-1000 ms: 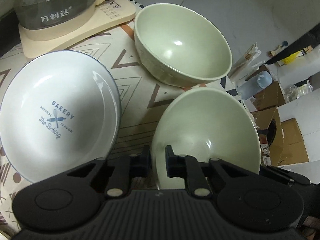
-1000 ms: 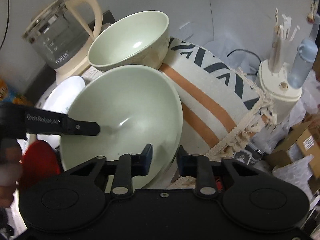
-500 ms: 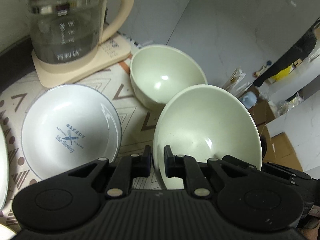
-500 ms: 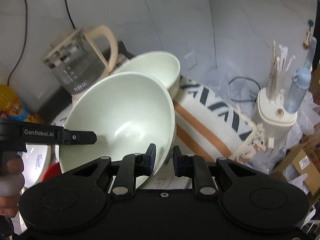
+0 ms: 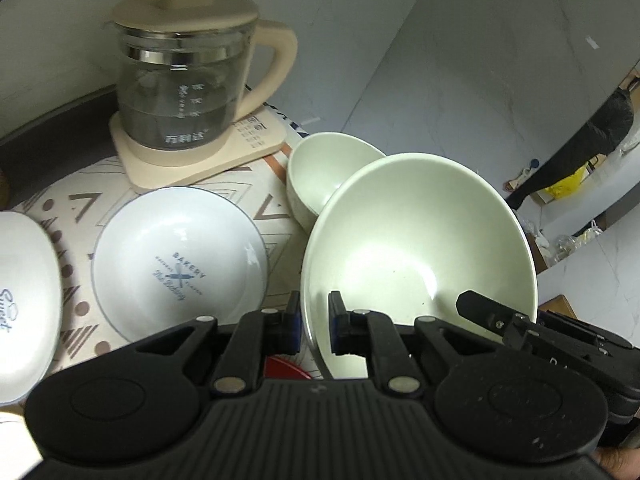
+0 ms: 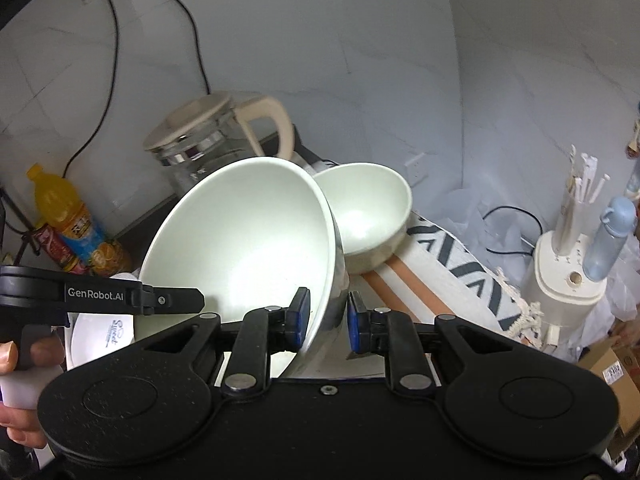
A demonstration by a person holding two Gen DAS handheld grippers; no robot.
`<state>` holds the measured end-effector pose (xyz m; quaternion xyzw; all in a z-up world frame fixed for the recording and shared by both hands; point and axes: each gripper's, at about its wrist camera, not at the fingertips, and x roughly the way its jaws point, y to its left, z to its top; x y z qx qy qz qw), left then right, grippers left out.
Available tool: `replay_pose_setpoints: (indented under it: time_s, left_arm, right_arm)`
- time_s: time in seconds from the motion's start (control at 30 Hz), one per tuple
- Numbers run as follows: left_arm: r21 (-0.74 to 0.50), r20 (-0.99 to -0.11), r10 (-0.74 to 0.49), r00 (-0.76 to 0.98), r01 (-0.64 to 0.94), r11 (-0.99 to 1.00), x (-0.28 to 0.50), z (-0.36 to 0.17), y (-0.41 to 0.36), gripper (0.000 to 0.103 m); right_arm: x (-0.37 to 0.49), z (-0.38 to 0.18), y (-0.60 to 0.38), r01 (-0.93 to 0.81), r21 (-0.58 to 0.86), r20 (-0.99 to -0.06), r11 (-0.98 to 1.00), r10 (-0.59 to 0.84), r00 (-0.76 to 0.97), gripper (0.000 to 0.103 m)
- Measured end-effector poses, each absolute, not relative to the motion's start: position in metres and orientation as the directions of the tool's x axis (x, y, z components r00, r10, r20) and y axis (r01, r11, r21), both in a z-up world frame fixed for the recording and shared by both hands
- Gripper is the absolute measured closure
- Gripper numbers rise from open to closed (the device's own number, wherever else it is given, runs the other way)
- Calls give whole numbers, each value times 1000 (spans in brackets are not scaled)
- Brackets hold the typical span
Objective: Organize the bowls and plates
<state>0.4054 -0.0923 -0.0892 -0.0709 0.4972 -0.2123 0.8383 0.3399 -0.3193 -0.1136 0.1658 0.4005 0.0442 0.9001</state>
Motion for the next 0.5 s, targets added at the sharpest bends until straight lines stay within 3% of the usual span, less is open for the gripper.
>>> replay_pose_setpoints:
  time_s: [0.5]
  left_arm:
    - [-322,-808,-372,458,185,928,380,-82,-48,92]
  right_arm:
    - [345,-103,-284,-71,353,-688,933,311,655,83]
